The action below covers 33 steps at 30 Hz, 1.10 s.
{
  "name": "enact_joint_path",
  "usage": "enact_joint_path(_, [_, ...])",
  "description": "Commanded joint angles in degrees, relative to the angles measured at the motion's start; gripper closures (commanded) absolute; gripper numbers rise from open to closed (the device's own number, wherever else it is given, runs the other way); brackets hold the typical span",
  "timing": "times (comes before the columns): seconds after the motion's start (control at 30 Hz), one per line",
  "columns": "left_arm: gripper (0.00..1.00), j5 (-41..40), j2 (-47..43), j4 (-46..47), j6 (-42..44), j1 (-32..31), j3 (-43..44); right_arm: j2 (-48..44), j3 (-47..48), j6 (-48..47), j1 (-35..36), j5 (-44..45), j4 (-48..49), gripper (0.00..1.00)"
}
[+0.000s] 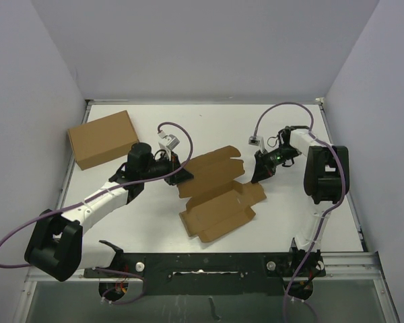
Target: Fold the paper box
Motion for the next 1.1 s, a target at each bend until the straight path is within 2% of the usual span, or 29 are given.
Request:
enact_joint_path(0.0, [1.0, -0.11, -0.21, 1.91, 0.24, 0.1, 3.69, -3.33, 0.6, 2.25, 0.26, -1.47, 3.35, 1.0])
enact_joint_path(0.2, [1.0, 0.69, -0.37, -1.96, 0.97, 1.81, 8.69, -11.35, -2.58, 9.94, 0.92, -2.23, 14.66, 1.0])
enact_joint_path(0.37, [1.0, 2.21, 0.43, -9.18, 5.8, 3.79, 16.14, -17.61, -4.29, 20.11, 4.14, 1.78, 28.03, 1.0])
enact_joint_path(0.6, [1.0, 5.1, 2.11, -13.91, 10.59, 7.9, 22.94, -22.98, -10.4, 34.41, 7.4, 12.11, 55.68, 1.0])
enact_joint_path(0.73, [1.0, 6.63, 4.1, -13.95, 10.1, 8.91, 24.02, -23.22, -17.77, 40.89, 9.43, 13.83, 73.22, 1.0])
enact_joint_path(0.9, [1.0, 6.8, 5.23, -13.78, 9.85, 8.97, 22.34, -23.18, -29.01, 44.24, 10.86, 18.38, 95.62, 1.0])
enact_joint_path(0.97, [1.0, 6.9, 5.02, -13.23, 9.56, 8.96, 21.05, -23.41, -32.68, 44.79, 10.99, 18.72, 102.19, 1.0])
enact_joint_path(1.07, [1.0, 7.08, 4.37, -11.45, 8.4, 8.99, 18.35, -24.02, -35.83, 44.71, 11.02, 17.02, 106.25, 1.0])
